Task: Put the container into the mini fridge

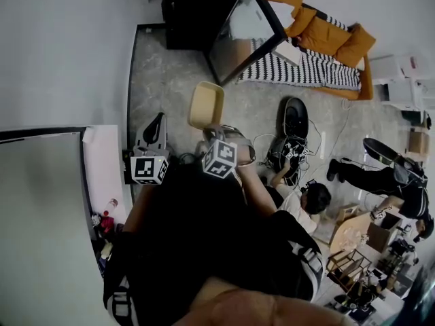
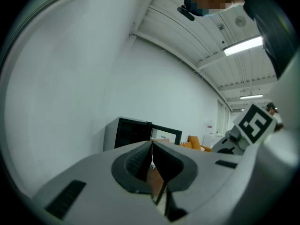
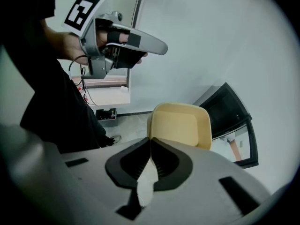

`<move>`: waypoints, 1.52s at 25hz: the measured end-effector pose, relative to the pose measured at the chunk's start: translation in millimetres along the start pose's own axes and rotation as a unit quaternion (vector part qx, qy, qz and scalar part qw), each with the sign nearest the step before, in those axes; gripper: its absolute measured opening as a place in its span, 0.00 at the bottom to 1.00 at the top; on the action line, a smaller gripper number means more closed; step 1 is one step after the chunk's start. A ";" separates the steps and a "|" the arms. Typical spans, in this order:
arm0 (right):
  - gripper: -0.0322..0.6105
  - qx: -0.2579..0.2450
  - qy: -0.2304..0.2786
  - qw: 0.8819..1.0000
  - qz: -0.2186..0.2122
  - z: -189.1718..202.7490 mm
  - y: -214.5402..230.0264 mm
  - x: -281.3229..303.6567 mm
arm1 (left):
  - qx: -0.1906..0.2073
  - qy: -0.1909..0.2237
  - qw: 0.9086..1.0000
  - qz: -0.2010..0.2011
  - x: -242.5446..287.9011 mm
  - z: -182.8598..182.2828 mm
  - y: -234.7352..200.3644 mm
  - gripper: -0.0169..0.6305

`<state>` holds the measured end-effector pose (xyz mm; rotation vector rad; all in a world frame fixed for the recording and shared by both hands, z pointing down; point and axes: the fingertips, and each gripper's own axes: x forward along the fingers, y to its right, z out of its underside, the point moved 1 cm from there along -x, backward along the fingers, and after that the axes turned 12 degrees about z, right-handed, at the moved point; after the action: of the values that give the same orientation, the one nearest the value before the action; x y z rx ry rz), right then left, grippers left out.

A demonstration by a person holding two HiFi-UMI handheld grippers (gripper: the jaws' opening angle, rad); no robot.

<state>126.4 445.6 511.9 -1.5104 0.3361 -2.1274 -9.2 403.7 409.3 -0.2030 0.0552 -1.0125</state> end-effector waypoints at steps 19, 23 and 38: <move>0.06 0.022 -0.022 0.999 0.027 -72.0 -9.3 24.3 | -0.006 0.008 1.000 0.014 -51.9 -6.1 -77.6 0.03; 0.06 0.019 -0.022 0.999 0.026 -78.6 -16.1 27.0 | -0.014 0.009 1.000 0.009 -60.0 -6.6 -82.6 0.03; 0.06 0.019 -0.014 0.999 0.031 -96.2 33.2 74.9 | -0.014 0.001 1.000 0.011 -17.7 -11.6 -123.8 0.03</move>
<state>26.3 369.4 522.7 -1.4870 0.3255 -2.0517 -123.8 353.5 421.1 -0.2258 0.0726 -0.9900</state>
